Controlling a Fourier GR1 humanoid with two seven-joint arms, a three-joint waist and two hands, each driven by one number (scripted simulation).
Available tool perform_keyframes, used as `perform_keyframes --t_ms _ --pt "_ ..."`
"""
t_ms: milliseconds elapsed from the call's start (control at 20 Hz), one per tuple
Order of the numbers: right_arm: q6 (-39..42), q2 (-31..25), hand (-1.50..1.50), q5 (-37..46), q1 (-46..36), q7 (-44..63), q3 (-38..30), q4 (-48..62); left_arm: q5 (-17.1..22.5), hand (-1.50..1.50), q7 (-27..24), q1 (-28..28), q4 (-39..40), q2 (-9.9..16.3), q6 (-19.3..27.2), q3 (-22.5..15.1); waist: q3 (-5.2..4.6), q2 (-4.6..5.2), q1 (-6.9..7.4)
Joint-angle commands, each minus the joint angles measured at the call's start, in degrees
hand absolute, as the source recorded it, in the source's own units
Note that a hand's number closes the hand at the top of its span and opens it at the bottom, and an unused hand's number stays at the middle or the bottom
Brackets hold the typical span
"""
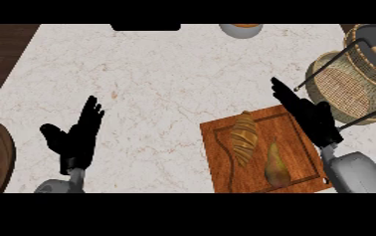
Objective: Pick the pear from the cutting board and place it in the tiered basket
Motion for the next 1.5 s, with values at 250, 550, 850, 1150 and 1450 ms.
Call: perform_keyframes --t_ms 250,550,850,1150,1450 --pt "6.47 5.69 1.5 -26.84 -5.41 -0.9 -20.12 7.58 -11.56 0.0 -5.27 -8.08 -6.4 3.23 3.8 -4.05 -0.48 -0.23 -0.75" --pt "16.1 8.54 -1.5 -42.08 -0.69 11.46 -23.84 15.96 -11.97 0.0 -1.82 -7.87 -7.88 2.1 4.2 -6.06 -0.66 -0.45 -0.76" --pt "39.62 -7.89 -1.5 -50.94 -0.51 18.13 -31.23 21.89 -14.8 0.0 1.25 -8.23 -10.44 1.43 5.74 -7.95 -0.91 -0.45 -0.43" --pt "49.47 -20.02 -1.5 -36.57 -4.52 19.06 -25.84 12.96 -14.88 0.0 1.17 -8.52 -10.08 1.3 5.29 -8.08 -1.04 -0.59 0.58" --pt "54.78 -26.37 -1.5 -24.91 -13.22 20.68 -21.28 1.94 -15.83 0.0 1.63 -10.27 -9.04 0.05 5.73 -8.82 -1.19 -0.46 1.23"
